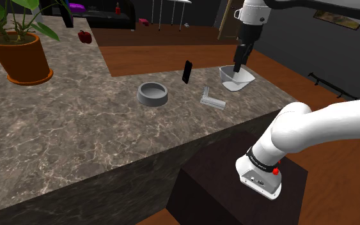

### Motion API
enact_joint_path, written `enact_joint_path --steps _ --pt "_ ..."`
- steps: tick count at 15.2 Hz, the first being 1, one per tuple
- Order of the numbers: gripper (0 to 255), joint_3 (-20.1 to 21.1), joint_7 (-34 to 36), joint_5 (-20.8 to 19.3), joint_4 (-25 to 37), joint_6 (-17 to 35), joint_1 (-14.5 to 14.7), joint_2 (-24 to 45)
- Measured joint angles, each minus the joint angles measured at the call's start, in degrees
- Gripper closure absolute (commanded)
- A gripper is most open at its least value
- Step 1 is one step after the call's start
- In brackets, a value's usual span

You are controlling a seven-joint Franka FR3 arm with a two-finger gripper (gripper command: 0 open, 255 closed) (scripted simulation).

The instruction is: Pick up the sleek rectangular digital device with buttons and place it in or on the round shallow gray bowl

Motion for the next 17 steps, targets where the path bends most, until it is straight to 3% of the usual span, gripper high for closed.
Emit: enact_joint_path --steps 3,12,17 --pt "0 -0.48 0.28 -0.1 0.27 1.87 -0.32 2.06" --pt "0 -3.68 2.14 0.4 6.66 14.23 -2.1 19.87" --pt "0 -5.82 2.11 1.4 13.14 18.5 -3.23 29.99"
